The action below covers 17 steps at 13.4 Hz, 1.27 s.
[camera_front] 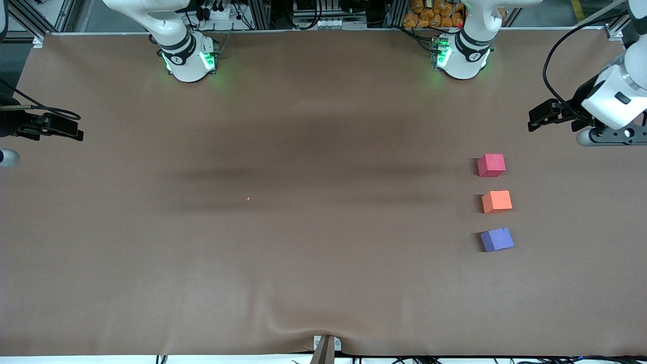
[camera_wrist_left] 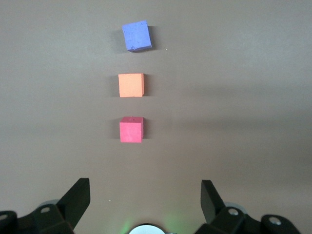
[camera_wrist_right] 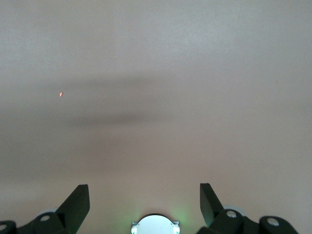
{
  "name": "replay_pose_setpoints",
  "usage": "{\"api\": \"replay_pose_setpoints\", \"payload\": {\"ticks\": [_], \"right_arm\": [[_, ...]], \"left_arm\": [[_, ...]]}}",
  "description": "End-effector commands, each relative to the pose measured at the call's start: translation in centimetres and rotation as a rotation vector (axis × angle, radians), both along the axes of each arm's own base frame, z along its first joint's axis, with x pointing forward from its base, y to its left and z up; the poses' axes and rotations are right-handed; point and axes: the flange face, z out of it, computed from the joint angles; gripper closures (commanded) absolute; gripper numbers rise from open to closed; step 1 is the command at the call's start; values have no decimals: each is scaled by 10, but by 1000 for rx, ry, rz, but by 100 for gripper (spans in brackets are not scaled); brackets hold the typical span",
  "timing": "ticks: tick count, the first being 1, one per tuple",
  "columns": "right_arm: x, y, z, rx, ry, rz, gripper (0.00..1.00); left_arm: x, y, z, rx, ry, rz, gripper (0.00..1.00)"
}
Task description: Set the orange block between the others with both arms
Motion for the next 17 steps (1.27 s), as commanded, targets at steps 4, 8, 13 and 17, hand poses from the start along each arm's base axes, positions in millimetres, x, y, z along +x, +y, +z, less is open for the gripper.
{"api": "replay_pose_setpoints", "payload": {"ticks": [4,8,13,17], "right_arm": [[-4,-2,7,9,-2,-20,0],[-4,0,7,2,-2,-15,0],[-4,-1,7,1,-1,-16,0],[-3,-2,6,-1,0,-18,0]], "left_arm": [[5,-7,4,12,7,-15,0],[6,-10,3,2,8,-20,0],[10,-11,8,-2,-4,-20,0],[11,-11,7,-3,-1,-18,0]]}}
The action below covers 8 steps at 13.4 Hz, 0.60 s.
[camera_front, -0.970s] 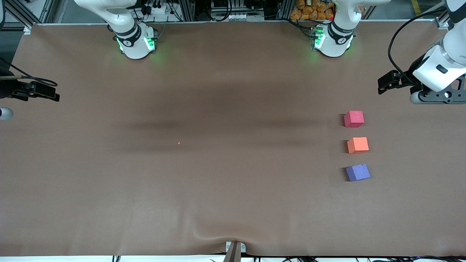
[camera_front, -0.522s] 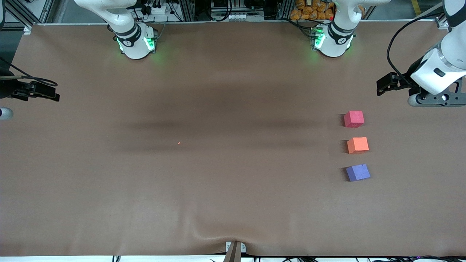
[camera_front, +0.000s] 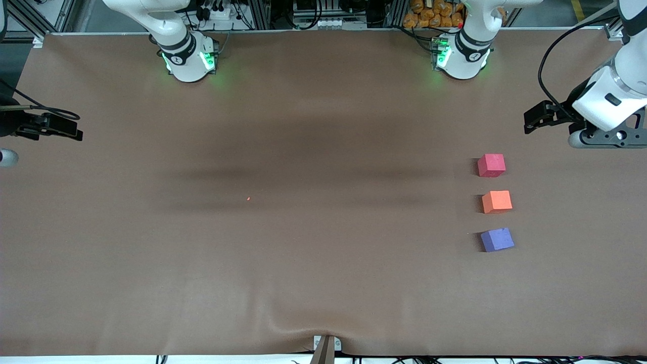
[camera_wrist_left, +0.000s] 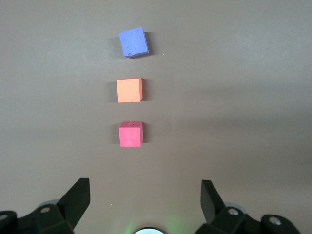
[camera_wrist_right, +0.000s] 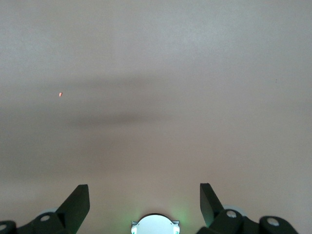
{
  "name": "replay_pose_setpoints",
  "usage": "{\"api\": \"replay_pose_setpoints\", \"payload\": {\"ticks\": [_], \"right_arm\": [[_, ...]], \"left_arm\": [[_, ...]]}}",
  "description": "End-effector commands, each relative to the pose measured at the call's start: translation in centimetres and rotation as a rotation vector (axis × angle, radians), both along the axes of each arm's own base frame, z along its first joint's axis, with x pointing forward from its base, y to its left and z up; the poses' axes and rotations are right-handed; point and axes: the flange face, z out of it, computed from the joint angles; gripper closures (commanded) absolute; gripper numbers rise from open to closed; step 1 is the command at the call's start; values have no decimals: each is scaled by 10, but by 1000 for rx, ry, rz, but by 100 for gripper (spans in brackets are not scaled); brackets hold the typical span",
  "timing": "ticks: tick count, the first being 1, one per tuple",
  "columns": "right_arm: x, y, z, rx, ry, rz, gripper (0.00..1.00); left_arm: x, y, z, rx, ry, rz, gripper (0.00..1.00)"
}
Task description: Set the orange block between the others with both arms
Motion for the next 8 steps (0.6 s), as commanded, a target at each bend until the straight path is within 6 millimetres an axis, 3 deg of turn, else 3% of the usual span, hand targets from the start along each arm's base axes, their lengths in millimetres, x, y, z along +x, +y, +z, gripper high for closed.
{"api": "replay_pose_setpoints", "payload": {"ticks": [1,8], "right_arm": [[-3,-1,6,0,-1,-15,0],[-3,-4,6,-2,-1,-20,0]], "left_arm": [[3,-3,5,-3,5,4,0],[7,-5,3,-3,8,5,0]]}}
